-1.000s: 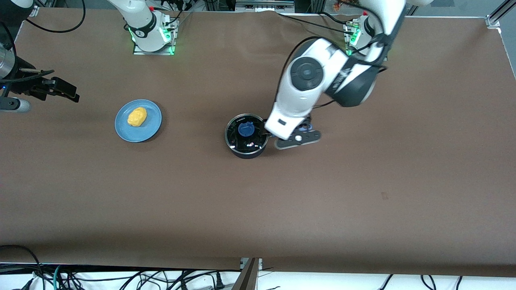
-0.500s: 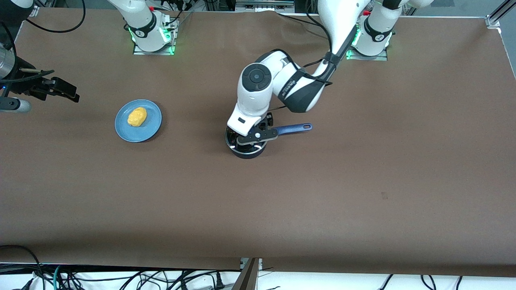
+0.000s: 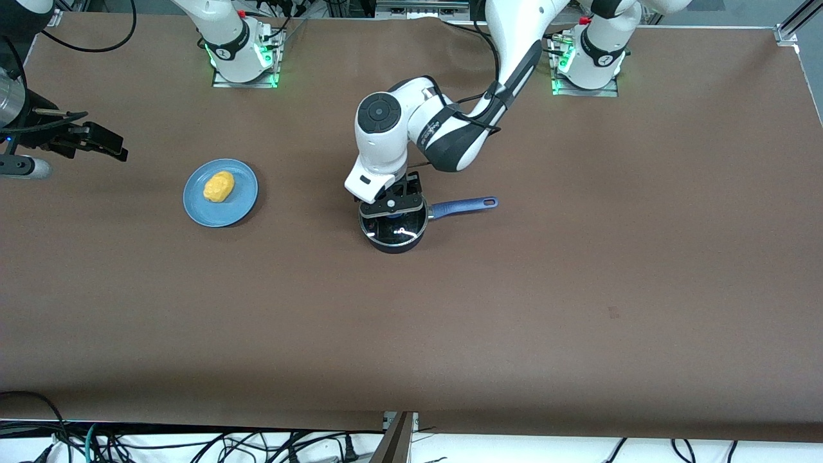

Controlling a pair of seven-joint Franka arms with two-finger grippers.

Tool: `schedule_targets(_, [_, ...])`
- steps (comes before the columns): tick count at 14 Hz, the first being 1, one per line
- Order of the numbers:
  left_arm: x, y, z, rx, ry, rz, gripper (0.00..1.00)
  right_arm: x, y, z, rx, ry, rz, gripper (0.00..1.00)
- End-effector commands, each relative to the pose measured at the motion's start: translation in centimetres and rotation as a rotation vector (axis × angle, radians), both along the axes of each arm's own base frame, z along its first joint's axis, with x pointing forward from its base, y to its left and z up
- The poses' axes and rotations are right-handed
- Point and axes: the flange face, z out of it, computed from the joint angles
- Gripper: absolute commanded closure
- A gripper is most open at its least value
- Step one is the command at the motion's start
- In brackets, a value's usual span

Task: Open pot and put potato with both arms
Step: 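Lower the left gripper and grasp the blue knob of the lid, then lift the lid off the pot with the left gripper and carry it aside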

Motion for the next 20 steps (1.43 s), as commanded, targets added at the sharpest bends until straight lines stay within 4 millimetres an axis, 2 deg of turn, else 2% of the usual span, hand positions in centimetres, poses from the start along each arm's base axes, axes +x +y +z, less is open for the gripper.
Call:
schedule_targets(1, [0.3,-0.3,-0.3,0.005,-0.04,0.008,0.0,-0.7,-0.3,-0.4,-0.011,0.036,-0.002,0.0])
schedule_targets(5, [0.5,-0.1,-0.7,0.023,-0.055,0.003,0.01,-0.7,-0.3,-0.5,-0.013,0.042,-0.011,0.0])
schedule_targets(8, [0.6,0.0,-0.7,0.023,-0.055,0.005,0.16,-0.3,-0.4,-0.9,-0.007,0.039,-0.017,0.0])
schedule_targets(12, [0.7,0.1,-0.6,0.024,-0.056,0.005,0.46,0.2,-0.8,-0.7,-0.004,0.019,-0.023,0.0])
schedule_targets(15, [1.1,0.4,0.2,0.021,-0.058,0.006,0.48,0.0,-0.5,-0.4,-0.012,0.022,-0.016,0.0])
schedule_targets(18, [2.1,1.6,3.9,0.005,-0.07,0.02,0.48,0.5,0.1,0.7,-0.001,-0.001,-0.001,0.0])
schedule_targets(20, [3.7,4.0,6.9,0.009,-0.068,0.015,0.49,0.9,-0.1,0.0,-0.008,0.009,0.005,0.0])
